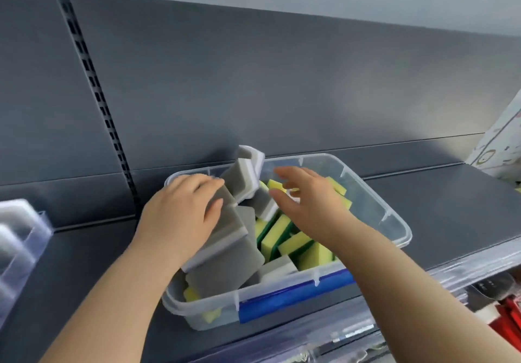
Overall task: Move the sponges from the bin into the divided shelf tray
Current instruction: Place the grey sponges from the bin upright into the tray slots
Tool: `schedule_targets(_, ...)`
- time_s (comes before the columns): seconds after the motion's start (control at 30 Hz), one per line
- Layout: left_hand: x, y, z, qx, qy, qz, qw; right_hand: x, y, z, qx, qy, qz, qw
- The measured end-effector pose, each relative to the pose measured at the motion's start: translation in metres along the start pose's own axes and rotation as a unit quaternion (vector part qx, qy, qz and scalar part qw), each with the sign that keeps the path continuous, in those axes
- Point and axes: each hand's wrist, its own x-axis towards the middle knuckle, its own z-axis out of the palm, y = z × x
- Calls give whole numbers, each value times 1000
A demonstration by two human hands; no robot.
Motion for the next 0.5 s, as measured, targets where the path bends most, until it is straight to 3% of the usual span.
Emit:
schedule_targets(0.23, 32, -10, 20, 71, -221, -68, 970, 80, -2, 49, -87, -79, -5, 993)
schedule_targets(0.33, 39, -2, 26, 32, -294, -117, 948, 90, 14, 30, -18, -94, -9, 995)
schedule_targets(0.4, 46, 9, 27, 21, -302, -155, 940, 97, 32, 4, 41, -90, -10, 995)
schedule_targets(0.5, 62, 28, 27, 13, -247, -191, 950, 109, 68, -37, 110, -54, -9, 992)
